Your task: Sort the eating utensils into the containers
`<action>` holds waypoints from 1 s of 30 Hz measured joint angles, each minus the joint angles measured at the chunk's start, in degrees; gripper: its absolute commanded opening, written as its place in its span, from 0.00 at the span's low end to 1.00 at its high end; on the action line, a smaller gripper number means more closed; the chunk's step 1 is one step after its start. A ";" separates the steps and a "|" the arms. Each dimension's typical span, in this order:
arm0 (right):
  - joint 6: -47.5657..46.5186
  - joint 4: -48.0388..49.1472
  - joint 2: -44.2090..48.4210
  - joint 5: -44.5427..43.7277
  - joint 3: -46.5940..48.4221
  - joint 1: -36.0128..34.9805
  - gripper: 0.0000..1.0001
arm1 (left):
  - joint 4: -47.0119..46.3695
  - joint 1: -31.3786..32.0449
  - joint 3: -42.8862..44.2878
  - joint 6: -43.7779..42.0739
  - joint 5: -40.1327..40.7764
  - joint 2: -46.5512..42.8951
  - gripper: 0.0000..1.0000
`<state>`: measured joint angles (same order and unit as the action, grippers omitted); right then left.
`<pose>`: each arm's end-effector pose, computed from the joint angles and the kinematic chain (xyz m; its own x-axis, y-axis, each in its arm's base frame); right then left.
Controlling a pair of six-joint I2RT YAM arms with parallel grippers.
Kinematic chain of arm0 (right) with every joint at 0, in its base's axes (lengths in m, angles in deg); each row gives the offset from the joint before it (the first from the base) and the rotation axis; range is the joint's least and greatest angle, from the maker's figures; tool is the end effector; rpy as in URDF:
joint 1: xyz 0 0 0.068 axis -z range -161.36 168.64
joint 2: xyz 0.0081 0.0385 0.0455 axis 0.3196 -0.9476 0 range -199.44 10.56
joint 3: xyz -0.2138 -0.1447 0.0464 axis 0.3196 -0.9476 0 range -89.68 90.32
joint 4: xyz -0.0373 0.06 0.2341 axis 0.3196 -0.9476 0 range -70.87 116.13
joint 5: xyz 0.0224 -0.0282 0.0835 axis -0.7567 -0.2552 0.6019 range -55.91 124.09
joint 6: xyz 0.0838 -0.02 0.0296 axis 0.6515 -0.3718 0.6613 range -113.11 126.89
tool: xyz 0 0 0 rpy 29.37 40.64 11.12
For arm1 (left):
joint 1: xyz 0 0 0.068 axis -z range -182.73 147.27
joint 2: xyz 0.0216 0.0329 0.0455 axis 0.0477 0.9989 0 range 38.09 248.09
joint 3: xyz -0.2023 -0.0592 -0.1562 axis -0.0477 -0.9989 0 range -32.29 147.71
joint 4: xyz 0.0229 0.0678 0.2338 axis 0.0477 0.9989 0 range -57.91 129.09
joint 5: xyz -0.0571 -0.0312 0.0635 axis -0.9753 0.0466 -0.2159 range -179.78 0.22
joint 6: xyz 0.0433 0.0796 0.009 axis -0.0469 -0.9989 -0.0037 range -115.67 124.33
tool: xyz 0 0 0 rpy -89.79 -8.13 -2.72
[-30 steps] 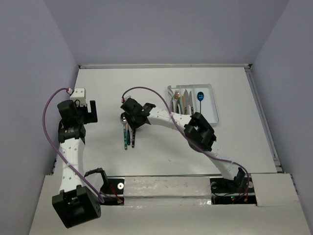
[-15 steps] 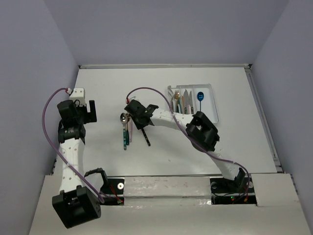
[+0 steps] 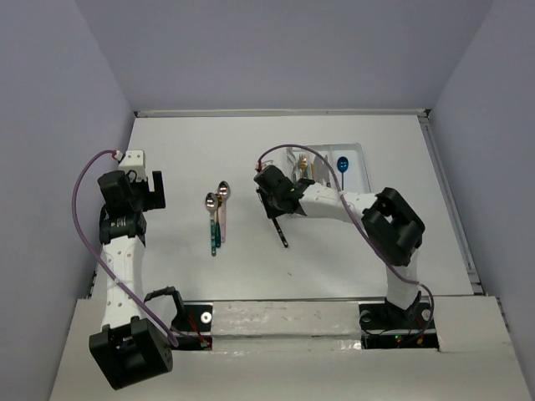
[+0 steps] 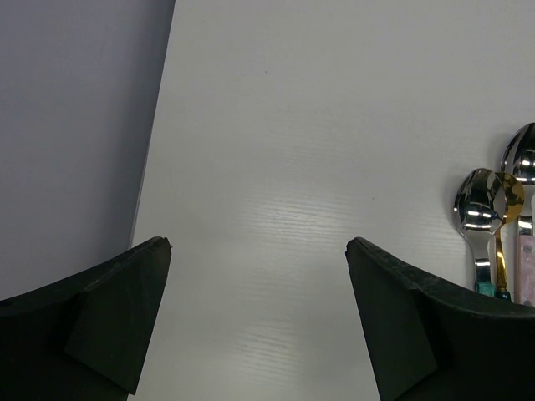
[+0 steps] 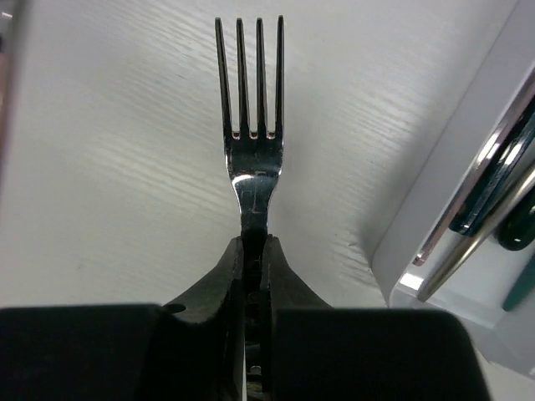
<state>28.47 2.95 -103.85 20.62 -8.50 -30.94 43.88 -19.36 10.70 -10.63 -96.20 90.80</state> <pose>0.2947 0.3167 0.1422 -0.7439 -0.3217 -0.5858 -0.4121 0.9109 0.0231 0.2369 0.0613 0.2790 -0.3872 0.1522 -0.9094 -0.0878 0.9757 0.2007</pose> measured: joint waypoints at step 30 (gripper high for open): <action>-6.62 17.05 -0.44 -10.60 2.23 16.15 0.56 | -0.02 0.00 -0.22 -0.24 -2.58 -0.02 0.99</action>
<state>21.85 20.00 -104.29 10.01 -6.27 -14.79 43.86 -19.36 10.48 -10.87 -98.78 90.78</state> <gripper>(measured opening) 0.412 0.989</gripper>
